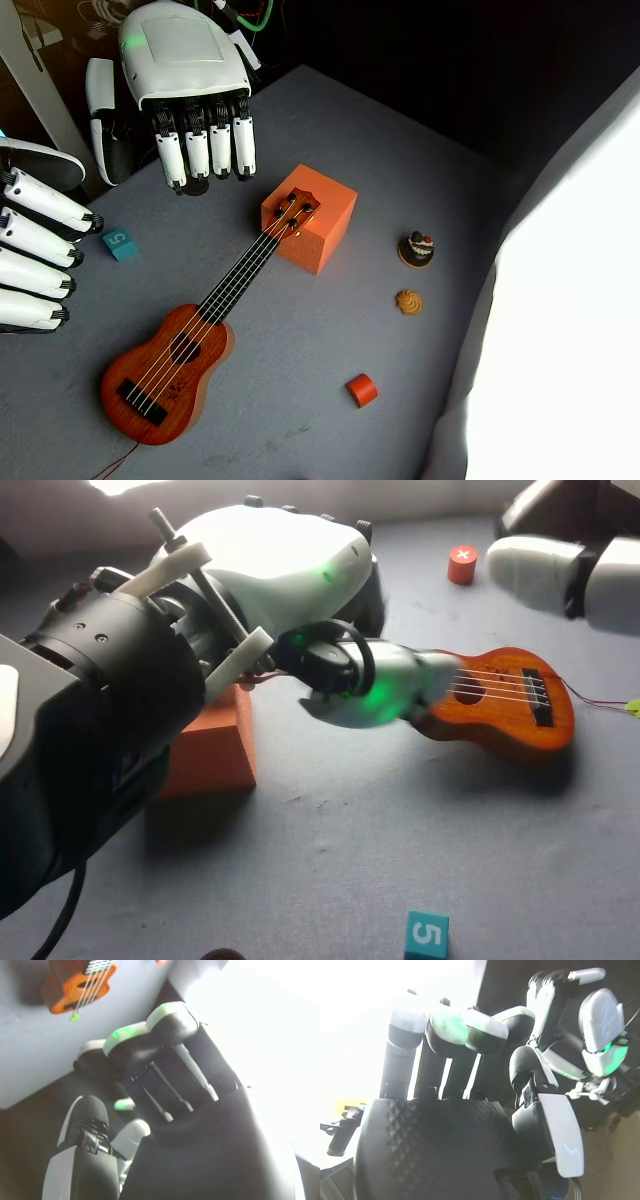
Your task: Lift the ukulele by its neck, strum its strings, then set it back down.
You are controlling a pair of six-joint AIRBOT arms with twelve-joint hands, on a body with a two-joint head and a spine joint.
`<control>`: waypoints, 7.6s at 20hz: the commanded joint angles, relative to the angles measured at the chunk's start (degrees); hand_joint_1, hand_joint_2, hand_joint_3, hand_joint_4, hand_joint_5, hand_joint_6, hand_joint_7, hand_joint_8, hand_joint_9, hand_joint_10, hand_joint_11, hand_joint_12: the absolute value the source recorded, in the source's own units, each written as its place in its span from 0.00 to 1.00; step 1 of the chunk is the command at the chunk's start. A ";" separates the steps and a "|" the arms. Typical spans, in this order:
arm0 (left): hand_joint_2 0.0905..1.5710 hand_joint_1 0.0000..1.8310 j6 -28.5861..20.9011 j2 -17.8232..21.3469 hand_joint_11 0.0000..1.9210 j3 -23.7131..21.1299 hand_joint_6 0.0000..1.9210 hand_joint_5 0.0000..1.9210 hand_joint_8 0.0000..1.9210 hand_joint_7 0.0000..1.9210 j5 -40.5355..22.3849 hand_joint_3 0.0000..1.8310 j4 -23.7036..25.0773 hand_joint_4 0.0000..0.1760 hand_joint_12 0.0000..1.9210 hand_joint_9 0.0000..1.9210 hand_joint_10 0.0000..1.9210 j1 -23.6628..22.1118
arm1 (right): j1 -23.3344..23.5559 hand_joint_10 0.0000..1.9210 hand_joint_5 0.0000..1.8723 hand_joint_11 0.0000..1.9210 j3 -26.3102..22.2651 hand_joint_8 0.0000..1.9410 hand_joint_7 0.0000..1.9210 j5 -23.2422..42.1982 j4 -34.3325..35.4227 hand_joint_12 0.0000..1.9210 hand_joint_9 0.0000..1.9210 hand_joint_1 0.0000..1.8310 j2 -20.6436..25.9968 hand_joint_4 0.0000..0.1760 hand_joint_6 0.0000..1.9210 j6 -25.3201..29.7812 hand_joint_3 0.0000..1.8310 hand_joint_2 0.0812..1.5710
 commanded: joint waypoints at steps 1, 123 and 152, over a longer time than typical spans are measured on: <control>0.69 0.00 -0.08 -0.13 0.00 0.19 0.00 0.05 0.00 0.05 0.82 0.02 4.18 0.16 0.33 0.07 0.01 -0.72 | 0.87 0.02 0.03 0.00 -0.12 0.00 0.07 7.09 -0.05 0.00 0.03 0.00 0.28 0.00 0.04 0.56 0.02 0.76; 0.79 0.82 6.72 -17.79 0.84 18.19 1.00 0.68 1.00 0.75 10.06 0.00 -12.98 0.25 1.00 0.82 1.00 -1.25 | 1.32 0.00 0.08 0.00 13.23 0.00 0.11 -7.21 -49.19 0.19 0.09 0.11 -1.57 0.00 0.00 50.66 0.00 0.79; 0.78 0.81 7.91 -17.69 0.83 18.03 1.00 0.68 1.00 0.75 9.86 0.00 -13.26 0.38 1.00 0.81 1.00 -1.22 | -0.32 0.01 0.10 0.00 4.91 0.00 0.13 -9.10 -63.59 0.23 0.11 0.00 3.31 0.00 0.01 62.40 0.00 0.81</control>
